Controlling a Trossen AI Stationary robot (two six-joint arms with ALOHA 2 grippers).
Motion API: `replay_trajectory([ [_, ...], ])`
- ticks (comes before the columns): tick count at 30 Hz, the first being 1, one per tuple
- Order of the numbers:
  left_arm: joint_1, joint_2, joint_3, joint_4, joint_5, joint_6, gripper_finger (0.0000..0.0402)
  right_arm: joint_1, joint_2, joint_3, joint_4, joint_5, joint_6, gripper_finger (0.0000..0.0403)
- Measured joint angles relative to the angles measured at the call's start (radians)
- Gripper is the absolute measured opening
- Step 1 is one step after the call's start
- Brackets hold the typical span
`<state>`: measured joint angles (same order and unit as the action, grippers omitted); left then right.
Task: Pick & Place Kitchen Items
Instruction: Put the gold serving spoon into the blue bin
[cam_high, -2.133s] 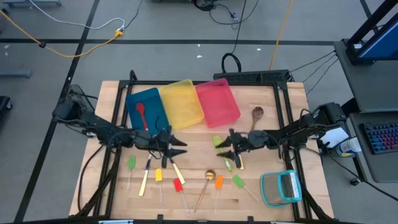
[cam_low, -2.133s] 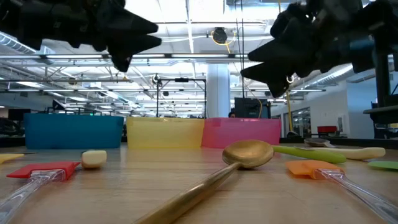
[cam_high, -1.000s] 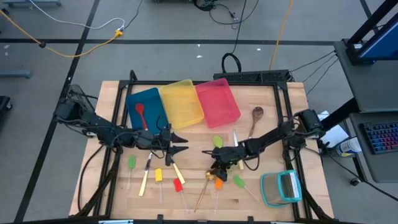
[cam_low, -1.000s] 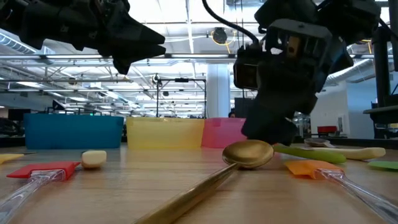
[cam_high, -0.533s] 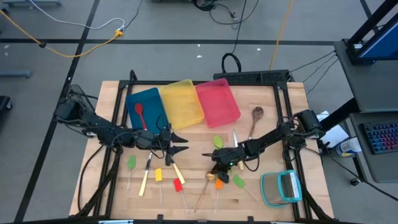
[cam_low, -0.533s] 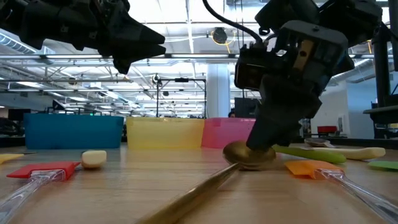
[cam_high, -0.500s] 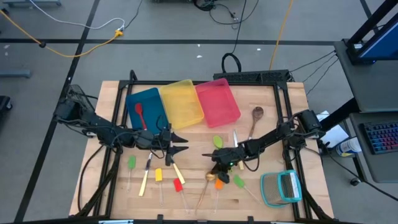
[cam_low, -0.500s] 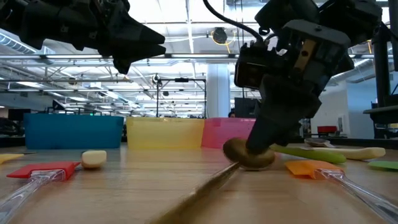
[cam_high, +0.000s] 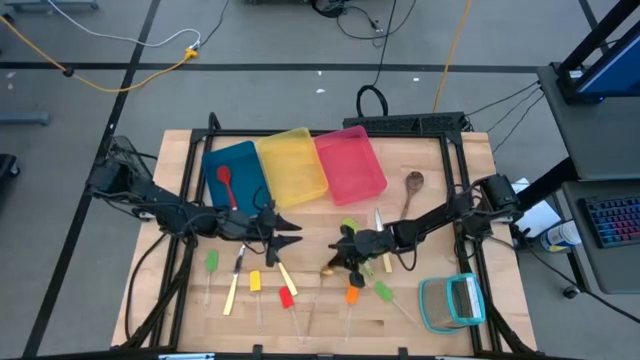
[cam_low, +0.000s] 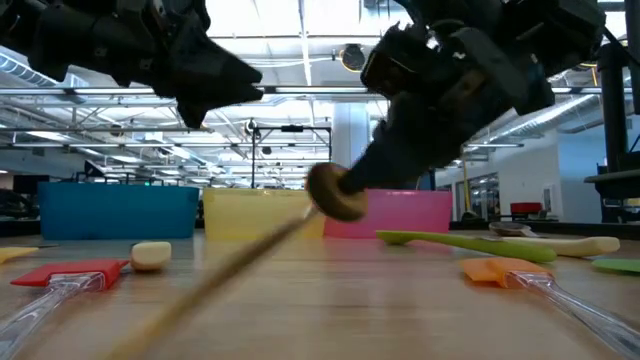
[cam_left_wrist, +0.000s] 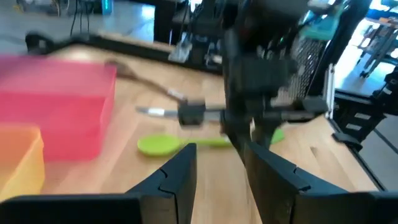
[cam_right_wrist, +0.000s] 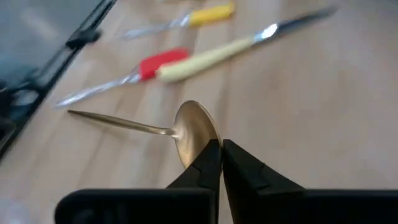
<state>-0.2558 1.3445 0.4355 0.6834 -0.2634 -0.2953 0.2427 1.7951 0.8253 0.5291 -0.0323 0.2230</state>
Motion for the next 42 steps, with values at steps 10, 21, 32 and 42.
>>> replay_trajectory([
  [10,-0.027,0.088,-0.001,-0.008,0.001,-0.166,0.0138,-0.004,-0.094,0.0,-0.008,0.193,-0.171,0.0002],
  [21,-0.096,0.307,0.079,0.099,0.003,-0.276,0.0138,-0.041,-0.148,0.0,-0.011,0.194,-0.26,0.0003],
  [32,-0.091,0.389,0.166,0.066,-0.04,-0.309,0.0138,-0.066,-0.148,-0.001,-0.024,0.189,-0.311,0.0004],
  [42,-0.091,0.386,0.165,0.029,-0.063,-0.313,0.0076,-0.081,-0.148,-0.001,-0.006,0.193,-0.327,0.0004],
])
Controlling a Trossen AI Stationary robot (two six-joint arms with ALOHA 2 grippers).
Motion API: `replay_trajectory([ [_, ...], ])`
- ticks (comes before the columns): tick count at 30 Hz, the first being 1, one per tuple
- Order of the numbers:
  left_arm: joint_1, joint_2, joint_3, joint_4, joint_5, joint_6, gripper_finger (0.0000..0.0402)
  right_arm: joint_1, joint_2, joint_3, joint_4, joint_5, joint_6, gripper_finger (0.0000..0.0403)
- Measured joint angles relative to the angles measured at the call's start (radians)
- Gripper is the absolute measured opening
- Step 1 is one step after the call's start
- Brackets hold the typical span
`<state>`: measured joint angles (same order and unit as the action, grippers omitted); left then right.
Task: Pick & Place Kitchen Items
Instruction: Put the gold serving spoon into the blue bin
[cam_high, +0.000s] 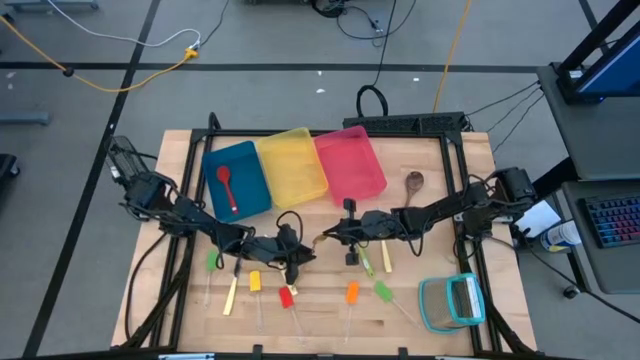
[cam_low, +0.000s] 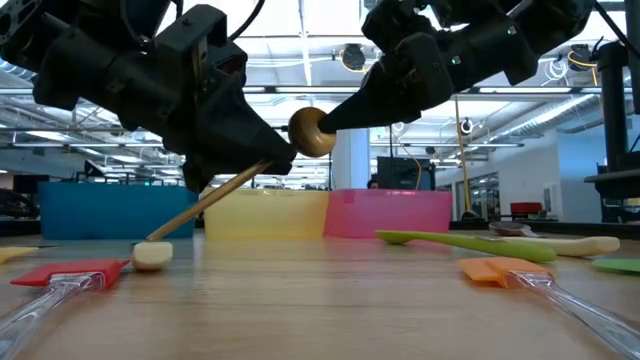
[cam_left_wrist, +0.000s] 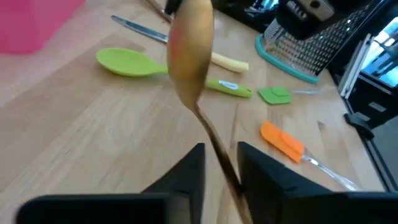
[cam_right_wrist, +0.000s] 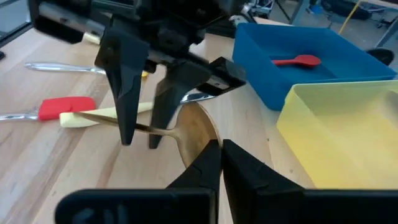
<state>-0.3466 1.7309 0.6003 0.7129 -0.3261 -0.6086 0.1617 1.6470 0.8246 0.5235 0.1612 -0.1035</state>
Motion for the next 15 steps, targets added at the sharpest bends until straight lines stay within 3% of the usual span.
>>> replay_trajectory([
  [4,0.0,-0.002,0.0,-0.004,-0.043,-0.034,0.0024,-0.004,-0.002,-0.001,0.0,0.002,0.0,0.0005],
  [11,0.0,0.002,0.0,-0.011,-0.071,0.02,0.003,0.0,0.0,0.0,0.007,-0.004,-0.022,0.0036],
  [15,0.0,0.002,0.0,-0.008,-0.076,0.038,0.0013,0.0,0.0,0.0,0.009,-0.001,-0.015,0.007],
])
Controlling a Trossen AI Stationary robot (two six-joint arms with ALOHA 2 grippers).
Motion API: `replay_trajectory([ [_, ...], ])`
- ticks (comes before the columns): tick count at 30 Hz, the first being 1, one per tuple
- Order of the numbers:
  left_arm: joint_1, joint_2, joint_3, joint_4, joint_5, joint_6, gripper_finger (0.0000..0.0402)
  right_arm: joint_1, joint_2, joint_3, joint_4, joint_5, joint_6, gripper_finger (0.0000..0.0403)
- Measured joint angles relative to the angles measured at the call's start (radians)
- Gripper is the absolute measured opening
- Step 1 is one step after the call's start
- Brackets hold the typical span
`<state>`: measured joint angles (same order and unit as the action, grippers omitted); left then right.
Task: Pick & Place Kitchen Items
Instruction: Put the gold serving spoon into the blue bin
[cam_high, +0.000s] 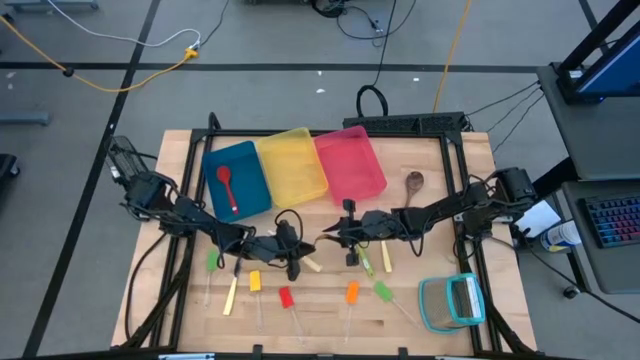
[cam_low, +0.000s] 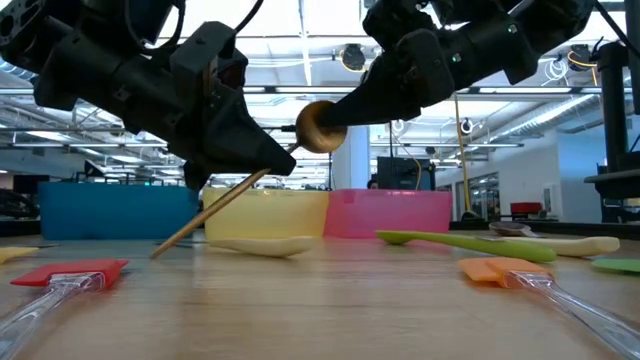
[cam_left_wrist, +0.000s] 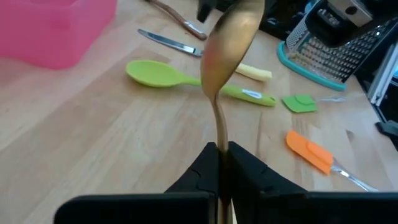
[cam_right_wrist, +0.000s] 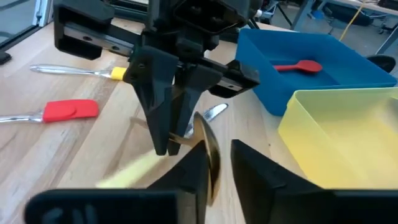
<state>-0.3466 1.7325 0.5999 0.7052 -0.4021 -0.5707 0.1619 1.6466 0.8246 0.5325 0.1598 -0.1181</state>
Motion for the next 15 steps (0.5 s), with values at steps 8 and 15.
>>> replay_trajectory([
  [8,-0.002,-0.032,0.0,-0.016,0.007,0.009,0.0014,0.037,-0.019,0.0,0.01,0.106,-0.043,0.0121],
  [15,-0.01,-0.193,0.0,-0.19,-0.009,0.019,0.0014,0.1,-0.116,0.0,-0.081,0.134,-0.05,0.0138],
])
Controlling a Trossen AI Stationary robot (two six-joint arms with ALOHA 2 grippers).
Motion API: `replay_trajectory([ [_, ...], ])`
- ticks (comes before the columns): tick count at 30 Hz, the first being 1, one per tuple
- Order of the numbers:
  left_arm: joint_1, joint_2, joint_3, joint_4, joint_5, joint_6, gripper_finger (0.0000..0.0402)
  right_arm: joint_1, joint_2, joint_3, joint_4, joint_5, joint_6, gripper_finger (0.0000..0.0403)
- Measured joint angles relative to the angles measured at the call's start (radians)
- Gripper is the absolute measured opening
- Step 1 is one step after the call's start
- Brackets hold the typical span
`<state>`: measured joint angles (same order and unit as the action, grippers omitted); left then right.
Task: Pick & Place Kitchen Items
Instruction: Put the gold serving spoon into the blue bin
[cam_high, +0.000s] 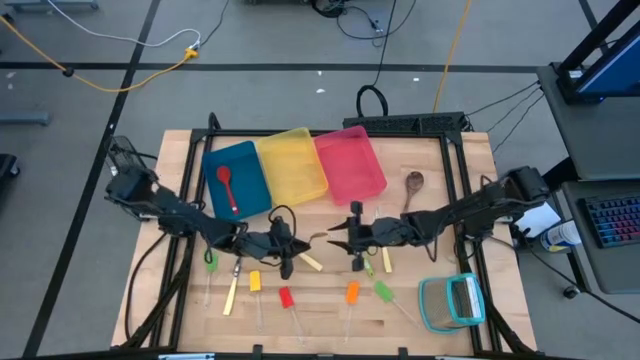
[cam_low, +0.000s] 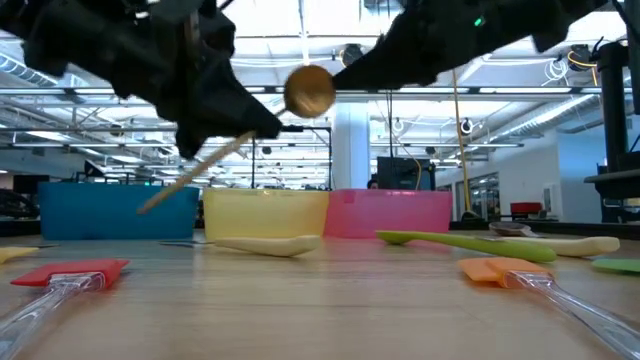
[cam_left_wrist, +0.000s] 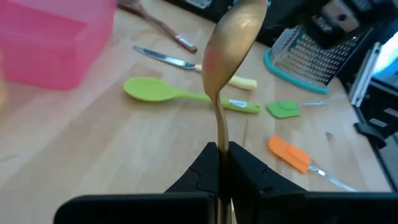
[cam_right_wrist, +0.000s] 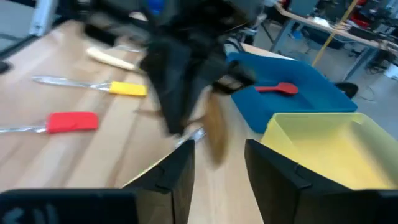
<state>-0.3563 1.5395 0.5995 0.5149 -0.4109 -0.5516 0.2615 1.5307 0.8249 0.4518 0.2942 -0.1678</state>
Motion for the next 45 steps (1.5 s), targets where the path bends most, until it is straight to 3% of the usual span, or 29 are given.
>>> replay_trajectory([
  [7,-0.037,-0.21,0.0,-0.244,-0.129,0.01,0.0014,0.058,-0.088,0.0,-0.152,0.075,0.082,0.0139],
  [13,-0.043,-0.415,0.0,-0.494,-0.321,0.012,0.0014,0.077,-0.083,-0.014,-0.17,0.073,0.191,0.0139],
  [21,0.093,-0.664,0.0,-0.837,-0.518,-0.02,0.0014,0.074,-0.077,-0.07,-0.152,0.071,0.286,0.0135],
  [27,0.292,-0.745,-0.05,-0.997,-0.46,-0.158,0.0014,0.074,-0.077,-0.114,-0.021,0.071,0.272,0.0133],
  [35,0.536,-0.728,-0.252,-0.901,-0.323,-0.332,0.0014,0.074,-0.077,-0.121,0.018,0.071,0.248,0.0132],
  [45,0.728,-0.728,-0.389,-0.697,-0.166,-0.305,0.0018,0.072,-0.077,-0.121,0.047,0.071,0.197,0.013],
])
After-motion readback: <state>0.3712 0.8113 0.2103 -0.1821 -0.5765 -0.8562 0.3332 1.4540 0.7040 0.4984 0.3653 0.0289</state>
